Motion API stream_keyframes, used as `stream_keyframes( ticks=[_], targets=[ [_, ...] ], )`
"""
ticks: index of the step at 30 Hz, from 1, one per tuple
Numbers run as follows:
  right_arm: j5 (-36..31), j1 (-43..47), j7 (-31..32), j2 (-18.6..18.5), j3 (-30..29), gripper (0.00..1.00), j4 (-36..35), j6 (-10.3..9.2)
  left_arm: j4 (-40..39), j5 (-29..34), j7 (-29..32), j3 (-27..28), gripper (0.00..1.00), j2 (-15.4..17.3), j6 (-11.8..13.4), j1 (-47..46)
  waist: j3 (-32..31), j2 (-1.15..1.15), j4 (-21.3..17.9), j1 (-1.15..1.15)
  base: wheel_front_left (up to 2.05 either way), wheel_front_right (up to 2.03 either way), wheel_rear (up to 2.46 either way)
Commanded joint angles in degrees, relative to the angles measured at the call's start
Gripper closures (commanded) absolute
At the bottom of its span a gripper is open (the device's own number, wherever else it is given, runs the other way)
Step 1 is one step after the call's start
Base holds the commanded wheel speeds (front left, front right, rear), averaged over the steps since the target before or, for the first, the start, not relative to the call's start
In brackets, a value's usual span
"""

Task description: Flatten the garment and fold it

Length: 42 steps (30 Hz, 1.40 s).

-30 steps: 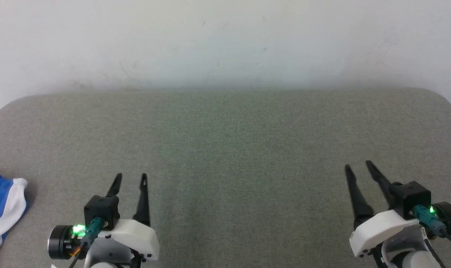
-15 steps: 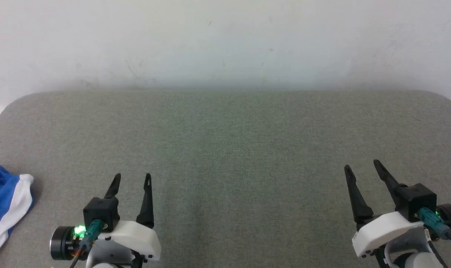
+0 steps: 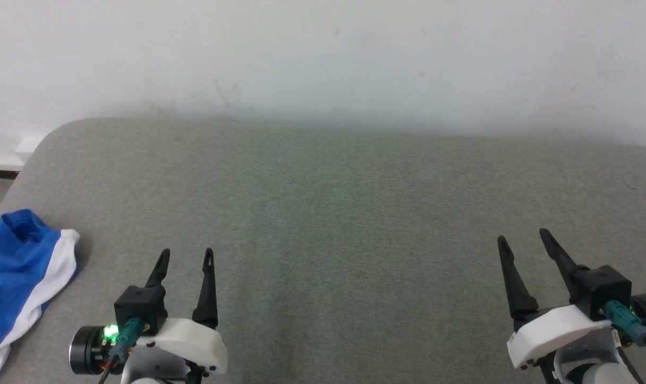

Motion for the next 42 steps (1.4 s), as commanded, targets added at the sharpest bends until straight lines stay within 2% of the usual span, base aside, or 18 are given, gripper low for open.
stream_keyframes(
  ticks=[1,21,42],
  targets=[
    [0.22,0.44,-0.39,0.08,-0.05,0.0,0.0,-0.01,0.32,-0.42,-0.61,0.3,0.0,-0.03,-0.35,-0.51,-0.05,0.0,1.28,0.0,0.0,0.0,0.0],
    [0.56,0.72,-1.56,0.11,1.62,0.0,0.03,-0.02,0.61,-3.27,-3.01,2.43,0.0,-0.07,0.22,0.55,-0.64,0.0,10.37,0.0,0.0,0.0,0.0],
    [1.4,1.52,-2.54,0.15,3.23,0.0,-1.97,-0.03,0.19,-6.21,-5.41,6.18,0.0,-0.1,1.39,1.84,-0.08,0.0,17.71,0.0,-0.07,-0.07,-0.07]
  ],
)
